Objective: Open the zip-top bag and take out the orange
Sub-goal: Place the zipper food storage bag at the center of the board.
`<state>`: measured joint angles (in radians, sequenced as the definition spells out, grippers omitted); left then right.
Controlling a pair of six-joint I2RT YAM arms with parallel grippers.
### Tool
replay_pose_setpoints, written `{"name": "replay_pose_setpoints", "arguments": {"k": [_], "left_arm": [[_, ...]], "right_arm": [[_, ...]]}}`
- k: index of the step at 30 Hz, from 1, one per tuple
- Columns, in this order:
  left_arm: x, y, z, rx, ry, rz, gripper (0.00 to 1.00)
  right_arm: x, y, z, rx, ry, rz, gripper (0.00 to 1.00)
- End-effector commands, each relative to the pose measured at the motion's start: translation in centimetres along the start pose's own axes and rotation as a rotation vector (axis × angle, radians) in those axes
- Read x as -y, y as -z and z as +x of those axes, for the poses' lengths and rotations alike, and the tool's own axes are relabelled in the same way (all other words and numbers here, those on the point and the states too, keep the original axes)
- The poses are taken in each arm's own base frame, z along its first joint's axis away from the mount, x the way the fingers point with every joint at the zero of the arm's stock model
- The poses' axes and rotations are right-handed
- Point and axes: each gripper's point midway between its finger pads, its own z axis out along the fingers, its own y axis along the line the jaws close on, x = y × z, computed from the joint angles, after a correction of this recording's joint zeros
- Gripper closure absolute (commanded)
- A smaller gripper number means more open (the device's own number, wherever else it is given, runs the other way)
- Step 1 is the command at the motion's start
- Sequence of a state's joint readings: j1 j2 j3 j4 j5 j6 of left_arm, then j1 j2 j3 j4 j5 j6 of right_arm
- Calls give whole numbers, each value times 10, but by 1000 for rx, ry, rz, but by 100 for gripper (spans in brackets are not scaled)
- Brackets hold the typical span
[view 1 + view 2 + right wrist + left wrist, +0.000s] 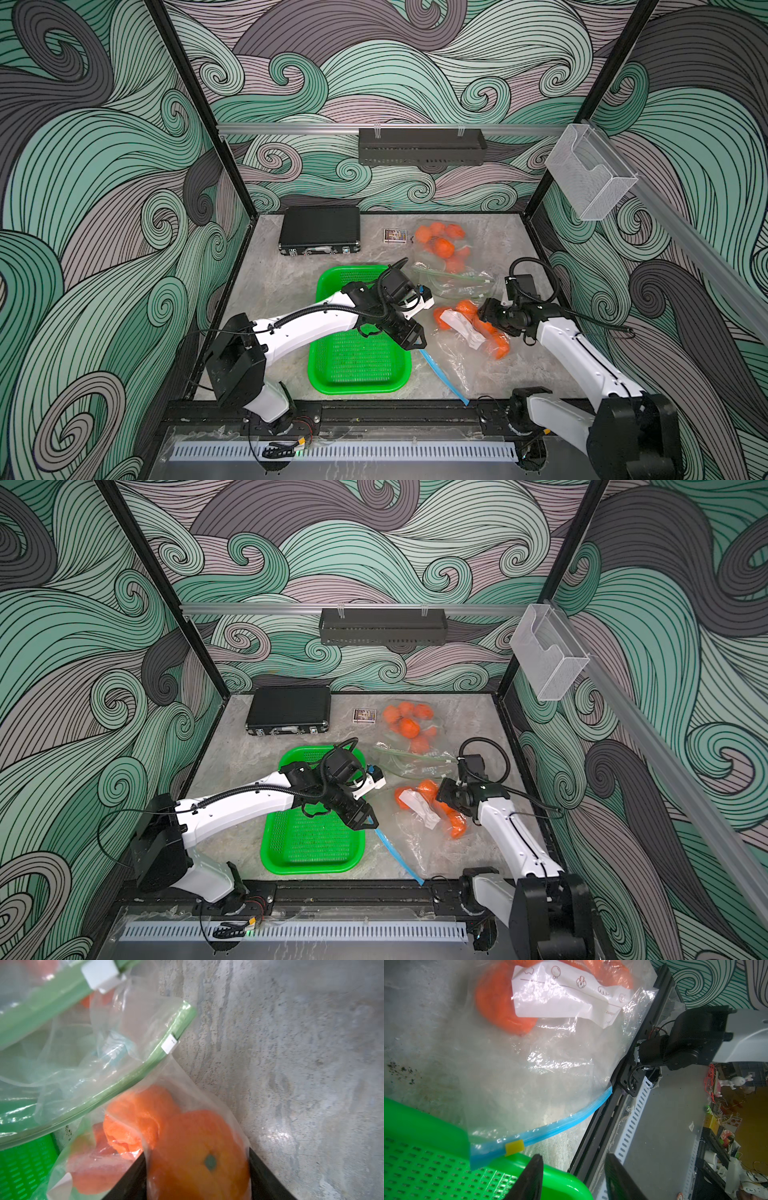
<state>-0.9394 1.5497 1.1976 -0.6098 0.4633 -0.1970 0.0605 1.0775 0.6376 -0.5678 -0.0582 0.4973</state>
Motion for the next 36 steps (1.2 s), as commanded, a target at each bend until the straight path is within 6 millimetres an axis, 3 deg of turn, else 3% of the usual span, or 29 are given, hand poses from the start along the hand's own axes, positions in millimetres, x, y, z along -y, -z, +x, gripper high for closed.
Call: {"name": "replay_pose_setpoints", "arguments": {"k": [1,9,15,19,24,28,31,34,36], "left_arm": [[7,-1,-9,-10,-32,21,51],[8,-2,-18,-36,-68,18,51],[11,-1,-20,-48,-83,24,51],[12,-1,-18,-55,-87,31,51],[10,-4,-17,-63,-91,31,51],[10,-5,-16,-65,-97,31,50],[9,-8,-16,-68,-95,34,51],[8,-11,-16,-75,-88,42,51],[9,-12,-16,-81,-86,45,51]], "right_arm": [[21,2,-5,40,-40,74,44],[19,-3,-17,35,-83,46,19],[21,-25,-19,-19,-111,36,15],[25,-31,-23,-22,-148,31,36],[12,-26,-29,-17,-140,-36,64],[14,-7,-29,34,-135,-33,68],[26,6,-31,130,-146,8,88],[39,12,-35,194,-177,56,100],[40,13,-40,216,-182,51,100]]}}
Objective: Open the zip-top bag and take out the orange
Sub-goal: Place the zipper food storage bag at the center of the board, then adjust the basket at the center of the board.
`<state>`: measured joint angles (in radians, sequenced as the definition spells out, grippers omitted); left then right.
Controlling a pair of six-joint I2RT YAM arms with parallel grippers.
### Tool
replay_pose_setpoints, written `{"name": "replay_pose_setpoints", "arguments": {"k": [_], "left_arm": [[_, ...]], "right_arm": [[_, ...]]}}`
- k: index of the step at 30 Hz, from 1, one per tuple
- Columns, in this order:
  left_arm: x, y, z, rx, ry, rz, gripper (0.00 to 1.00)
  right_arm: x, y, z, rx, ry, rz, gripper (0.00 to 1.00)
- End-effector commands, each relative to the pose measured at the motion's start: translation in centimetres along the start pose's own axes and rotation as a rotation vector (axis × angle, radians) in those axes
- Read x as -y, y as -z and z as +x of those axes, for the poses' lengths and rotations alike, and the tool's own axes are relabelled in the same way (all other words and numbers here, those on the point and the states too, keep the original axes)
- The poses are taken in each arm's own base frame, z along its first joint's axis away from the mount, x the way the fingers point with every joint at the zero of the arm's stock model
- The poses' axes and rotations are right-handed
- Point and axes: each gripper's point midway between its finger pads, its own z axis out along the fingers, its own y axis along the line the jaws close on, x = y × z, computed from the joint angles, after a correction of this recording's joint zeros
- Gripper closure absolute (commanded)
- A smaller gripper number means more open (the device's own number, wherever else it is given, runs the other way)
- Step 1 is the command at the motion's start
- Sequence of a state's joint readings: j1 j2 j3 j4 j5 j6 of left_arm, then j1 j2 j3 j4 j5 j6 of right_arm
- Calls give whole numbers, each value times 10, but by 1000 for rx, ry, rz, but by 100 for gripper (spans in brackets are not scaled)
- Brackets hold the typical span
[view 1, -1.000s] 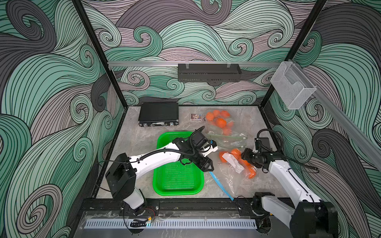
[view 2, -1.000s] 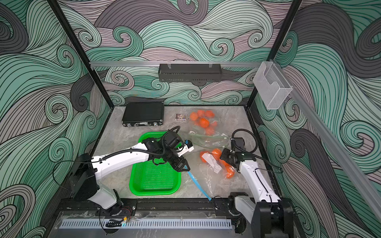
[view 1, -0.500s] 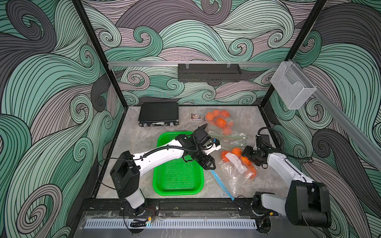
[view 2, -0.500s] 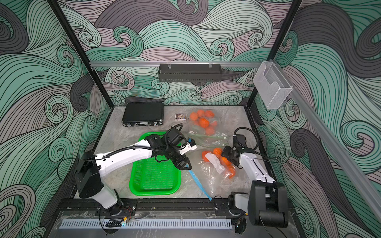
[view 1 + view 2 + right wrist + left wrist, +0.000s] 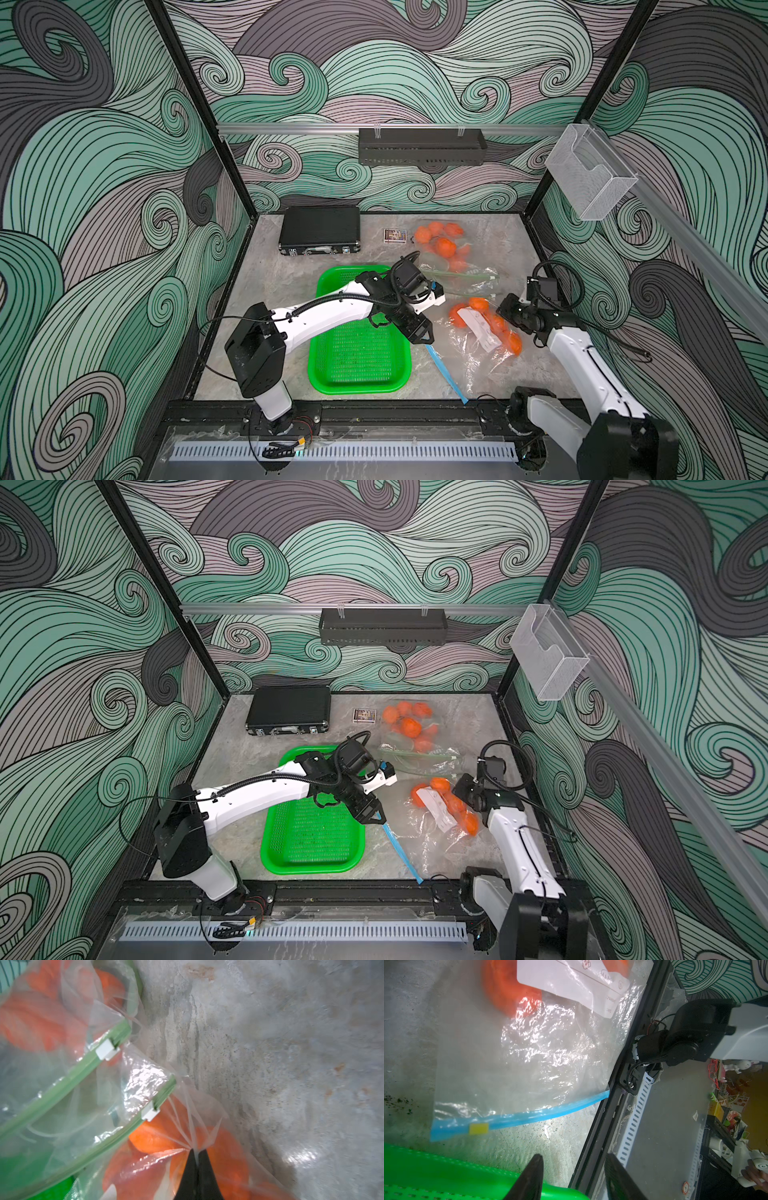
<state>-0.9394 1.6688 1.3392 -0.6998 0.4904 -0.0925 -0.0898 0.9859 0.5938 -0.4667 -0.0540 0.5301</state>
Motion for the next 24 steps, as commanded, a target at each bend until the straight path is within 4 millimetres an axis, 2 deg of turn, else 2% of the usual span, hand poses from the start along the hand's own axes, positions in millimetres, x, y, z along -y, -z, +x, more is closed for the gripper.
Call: {"name": "replay_pose_setpoints", "arguments": {"k": [1,3,8,13,15,18,24], "left_arm": [[6,-1,-1,-18,-12,27,51],[6,0,-1,-19,-16,26,51],[6,0,-1,-23,-9,23,50],[4,-6,6,-53,25,28,51],[3,-10,8,-64,40,30,55],[3,-18,2,-49,75,47,60],[6,-44,-21,-38,128,38,87]], "right_arm": [[12,-3,-8,44,-30,50,100],[13,-3,-13,54,-45,55,100],[37,10,-38,204,-191,117,100],[51,25,-44,274,-275,159,100],[58,28,-42,299,-275,182,100],[67,20,-33,279,-266,215,100],[65,15,-28,263,-249,200,100]]}}
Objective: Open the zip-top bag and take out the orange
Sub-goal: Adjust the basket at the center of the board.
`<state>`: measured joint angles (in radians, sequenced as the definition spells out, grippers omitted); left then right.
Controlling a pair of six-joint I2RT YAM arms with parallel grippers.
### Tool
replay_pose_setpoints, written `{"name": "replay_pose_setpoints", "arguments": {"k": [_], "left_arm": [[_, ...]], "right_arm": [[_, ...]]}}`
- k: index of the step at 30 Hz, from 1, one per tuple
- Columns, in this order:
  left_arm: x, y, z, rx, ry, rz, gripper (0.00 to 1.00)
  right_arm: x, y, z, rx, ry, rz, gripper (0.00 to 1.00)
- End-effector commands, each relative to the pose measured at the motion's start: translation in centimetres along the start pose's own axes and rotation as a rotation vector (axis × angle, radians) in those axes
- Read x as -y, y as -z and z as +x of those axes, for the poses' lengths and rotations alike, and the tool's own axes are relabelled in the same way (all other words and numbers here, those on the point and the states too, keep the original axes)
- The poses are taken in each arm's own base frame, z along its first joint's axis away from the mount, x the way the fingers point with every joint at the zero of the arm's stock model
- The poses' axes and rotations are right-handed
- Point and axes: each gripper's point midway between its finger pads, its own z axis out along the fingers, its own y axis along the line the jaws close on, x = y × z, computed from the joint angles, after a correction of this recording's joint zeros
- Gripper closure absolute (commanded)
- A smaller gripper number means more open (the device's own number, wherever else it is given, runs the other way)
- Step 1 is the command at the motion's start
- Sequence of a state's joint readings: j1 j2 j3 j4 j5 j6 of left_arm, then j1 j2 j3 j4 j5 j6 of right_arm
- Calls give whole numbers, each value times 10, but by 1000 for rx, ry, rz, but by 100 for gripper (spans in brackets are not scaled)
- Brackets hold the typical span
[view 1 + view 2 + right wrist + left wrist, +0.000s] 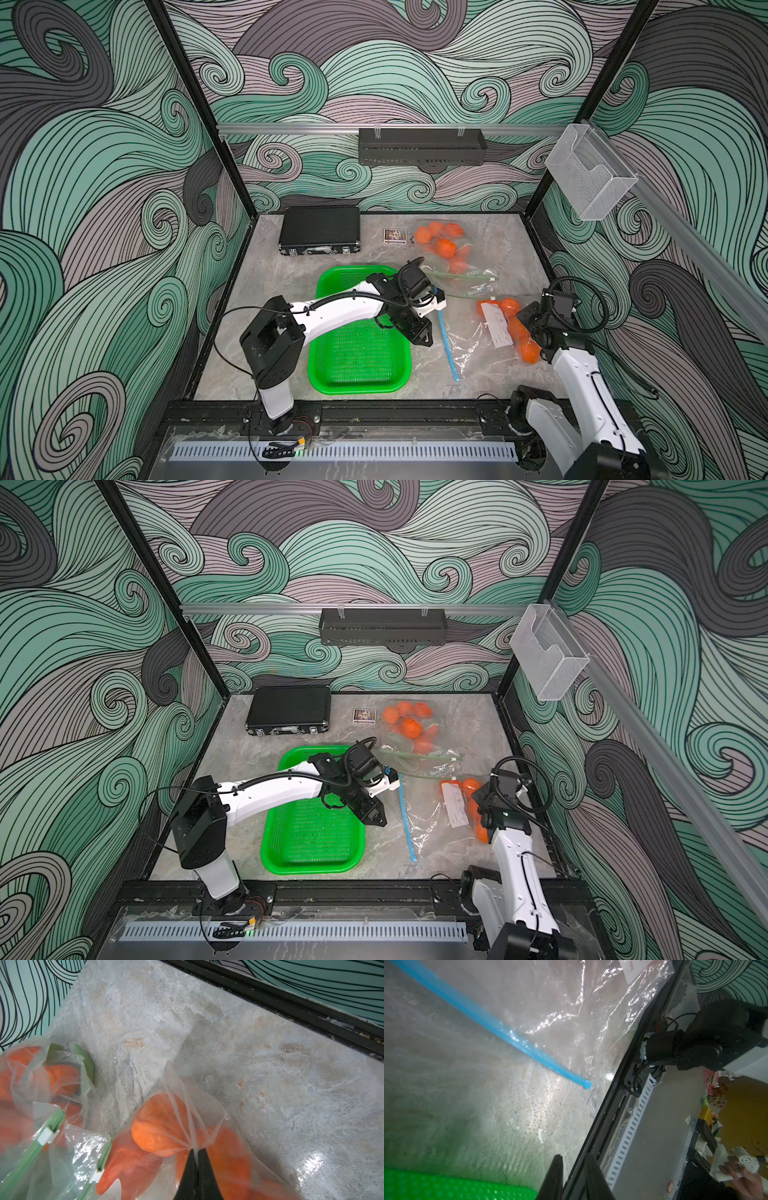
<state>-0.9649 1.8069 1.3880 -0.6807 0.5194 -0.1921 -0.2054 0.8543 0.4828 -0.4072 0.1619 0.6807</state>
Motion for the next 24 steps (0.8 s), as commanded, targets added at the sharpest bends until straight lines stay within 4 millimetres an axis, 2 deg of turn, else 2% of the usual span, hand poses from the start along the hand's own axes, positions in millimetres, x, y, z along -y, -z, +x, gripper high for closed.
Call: {"name": "replay_pose_setpoints", "arguments": {"k": [1,3,7,10,14,17,22,24], "left_arm": [[11,-7,-26,46,24,4,92],[5,-15,-35,58,56,-14,98],[-17,-30,-41,59,109,-93,100],[-37,-40,-36,48,148,-161,100],[-51,-50,-23,0,175,-180,100],[-63,-42,-10,-19,170,-205,100],[-94,-12,19,-63,187,-251,100],[-99,-6,27,-75,188,-218,100]], "right_arm": [[0,1,-9,39,-1,6,100],[1,1,-8,40,3,7,100],[2,1,-5,41,3,2,100],[2,2,-6,44,10,-1,100],[1,3,-5,46,13,-8,100],[3,2,-3,40,21,-4,100],[3,2,-1,36,22,-13,100],[3,2,0,35,23,-15,100]]}}
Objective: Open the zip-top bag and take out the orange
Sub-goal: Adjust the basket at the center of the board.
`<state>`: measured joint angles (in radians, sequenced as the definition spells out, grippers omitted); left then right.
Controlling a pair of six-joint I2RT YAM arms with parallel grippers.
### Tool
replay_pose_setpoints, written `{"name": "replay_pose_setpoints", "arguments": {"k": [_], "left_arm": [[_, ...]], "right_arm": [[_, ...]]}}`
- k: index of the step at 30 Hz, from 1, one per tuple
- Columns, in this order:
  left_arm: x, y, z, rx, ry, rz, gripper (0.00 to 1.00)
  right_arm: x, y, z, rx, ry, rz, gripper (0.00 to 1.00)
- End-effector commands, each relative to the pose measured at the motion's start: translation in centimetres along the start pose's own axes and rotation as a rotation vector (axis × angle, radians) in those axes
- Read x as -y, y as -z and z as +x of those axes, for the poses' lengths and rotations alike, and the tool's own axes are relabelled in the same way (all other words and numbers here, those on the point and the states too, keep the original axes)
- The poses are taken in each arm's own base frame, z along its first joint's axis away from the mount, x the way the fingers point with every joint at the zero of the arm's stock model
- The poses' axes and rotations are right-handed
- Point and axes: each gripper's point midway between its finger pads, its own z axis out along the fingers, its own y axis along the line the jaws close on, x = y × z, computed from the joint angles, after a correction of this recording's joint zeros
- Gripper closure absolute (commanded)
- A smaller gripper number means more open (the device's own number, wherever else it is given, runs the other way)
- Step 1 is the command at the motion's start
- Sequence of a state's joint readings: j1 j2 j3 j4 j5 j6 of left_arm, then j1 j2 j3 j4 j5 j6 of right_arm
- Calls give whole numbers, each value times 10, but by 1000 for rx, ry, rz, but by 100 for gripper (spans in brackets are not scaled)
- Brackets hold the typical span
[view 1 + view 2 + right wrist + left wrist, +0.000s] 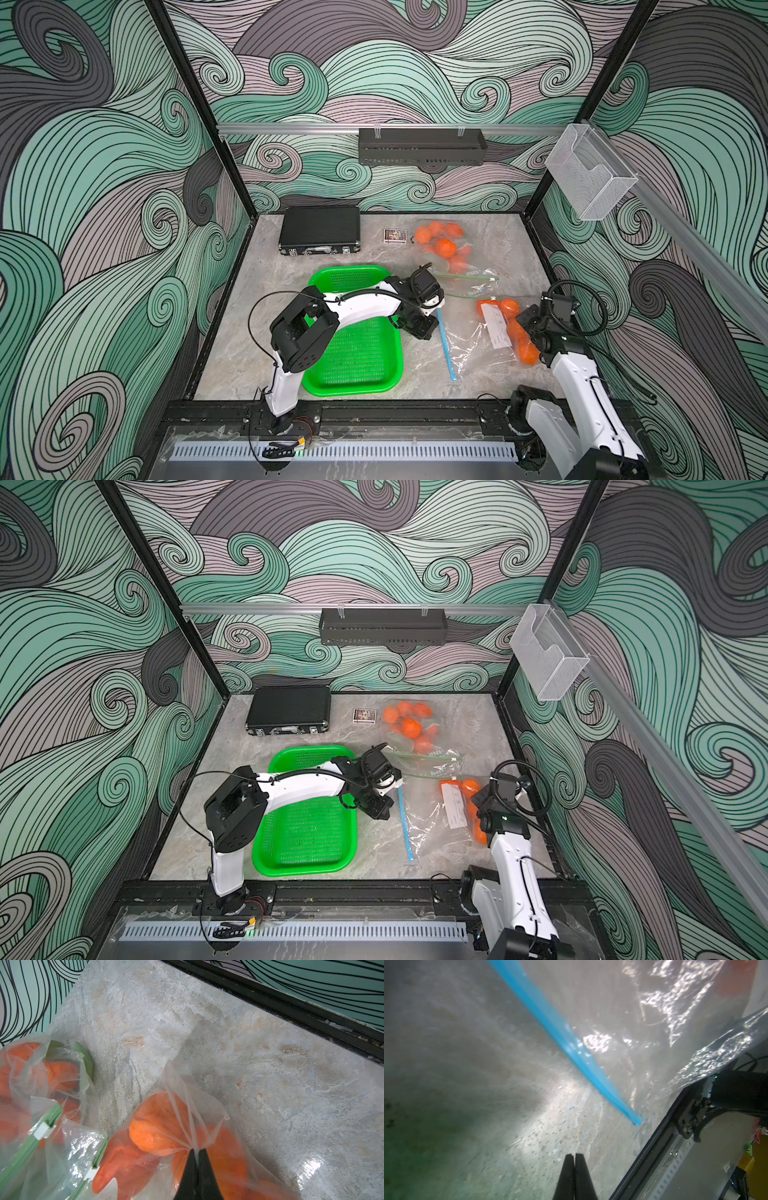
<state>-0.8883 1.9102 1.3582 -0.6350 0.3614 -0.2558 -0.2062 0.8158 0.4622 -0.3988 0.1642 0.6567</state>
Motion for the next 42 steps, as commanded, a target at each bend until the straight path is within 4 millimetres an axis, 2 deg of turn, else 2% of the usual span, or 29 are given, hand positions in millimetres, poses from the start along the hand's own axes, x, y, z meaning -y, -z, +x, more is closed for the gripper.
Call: {"name": "replay_pose_setpoints", "arguments": {"k": [1,5,6,8,11,15,17,18,20,22,25,28,32,35,38,42], "left_arm": [[-31,12,24,-72,8,-38,100],[-24,23,21,-69,13,-32,98],[-19,27,20,-59,20,-29,92],[-7,45,15,-5,8,-45,73],[-5,81,-1,151,68,-108,61],[-20,132,-11,374,201,-227,47],[-36,151,-5,467,281,-304,22],[-47,164,1,527,322,-349,15],[-67,170,12,613,393,-414,7],[-76,167,24,640,429,-402,1],[-78,159,34,624,431,-383,1],[-93,152,43,561,509,-473,3],[-108,134,39,476,547,-571,11],[-119,113,29,400,541,-617,22],[-132,103,22,313,543,-647,36],[-144,104,6,281,500,-657,69]], "right_arm": [[2,0,1,14,4,-5,100],[2,0,3,7,5,-11,100],[2,-1,4,6,9,-13,100],[2,-1,5,2,14,-13,100],[1,-2,5,1,11,-22,100],[0,-3,8,-7,12,-29,100],[0,-3,8,-8,14,-31,100],[-2,-2,7,-9,16,-37,100],[-3,-1,8,-11,20,-46,100],[-4,-2,10,-17,21,-50,100],[-3,-3,12,-22,23,-50,100],[-2,-2,12,-18,27,-53,100],[-2,-1,13,-19,30,-54,100],[-1,-1,13,-18,32,-55,100],[-1,0,13,-17,37,-54,100],[0,0,14,-14,43,-52,100]]}}
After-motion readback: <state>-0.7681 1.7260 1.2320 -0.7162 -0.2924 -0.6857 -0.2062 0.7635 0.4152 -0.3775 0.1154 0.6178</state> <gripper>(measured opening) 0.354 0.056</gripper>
